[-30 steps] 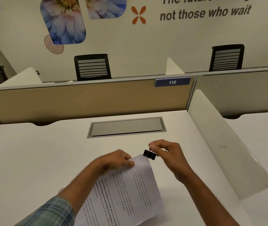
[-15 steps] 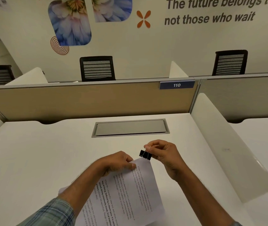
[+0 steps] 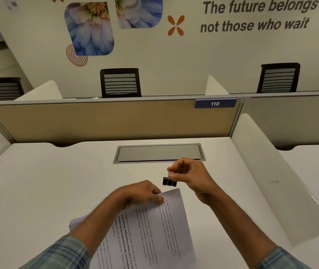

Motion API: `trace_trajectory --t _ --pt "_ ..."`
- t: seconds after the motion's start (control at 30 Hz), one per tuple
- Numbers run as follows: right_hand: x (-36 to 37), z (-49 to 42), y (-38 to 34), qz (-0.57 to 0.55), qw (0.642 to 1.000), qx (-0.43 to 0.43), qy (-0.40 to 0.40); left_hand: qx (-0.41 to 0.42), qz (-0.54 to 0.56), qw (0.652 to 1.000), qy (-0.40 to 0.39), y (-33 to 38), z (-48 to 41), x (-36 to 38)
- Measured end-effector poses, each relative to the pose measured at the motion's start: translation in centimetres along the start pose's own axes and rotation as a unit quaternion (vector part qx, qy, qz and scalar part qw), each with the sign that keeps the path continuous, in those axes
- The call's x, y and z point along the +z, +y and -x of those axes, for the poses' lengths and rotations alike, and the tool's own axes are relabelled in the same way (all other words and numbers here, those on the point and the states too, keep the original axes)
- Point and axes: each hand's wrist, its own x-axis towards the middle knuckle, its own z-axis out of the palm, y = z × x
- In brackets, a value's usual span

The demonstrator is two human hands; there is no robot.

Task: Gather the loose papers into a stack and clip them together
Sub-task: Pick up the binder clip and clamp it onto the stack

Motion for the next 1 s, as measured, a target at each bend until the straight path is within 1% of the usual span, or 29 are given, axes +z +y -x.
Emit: trace_trajectory --t 0.23,0.47,0.57,0.77,1.0 --pt "-0.2 -0.7 -0.8 0.046 0.997 0.017 -0.063 0.01 0.014 1.0 -0.007 -0.4 0.3 -0.4" --pt "0.1 -1.3 -1.1 0.076 0.992 0.041 -0.091 0.026 -0.006 1.0 -0.006 -0.1 0.2 -0.3" --pt "0.1 -1.4 -1.1 0.086 0.99 0.044 -0.098 0.03 -0.022 0.999 -0.002 0.0 0.2 -0.2" --pt "-0.1 -1.4 -0.6 0.112 0.987 0.053 -0.102 0.031 -0.005 0.999 -0.006 0.1 0.3 -0.4" --pt "-0.5 -1.6 0.2 0.105 0.989 0.049 -0.096 0.034 0.002 0.999 -0.007 0.4 0.3 -0.3"
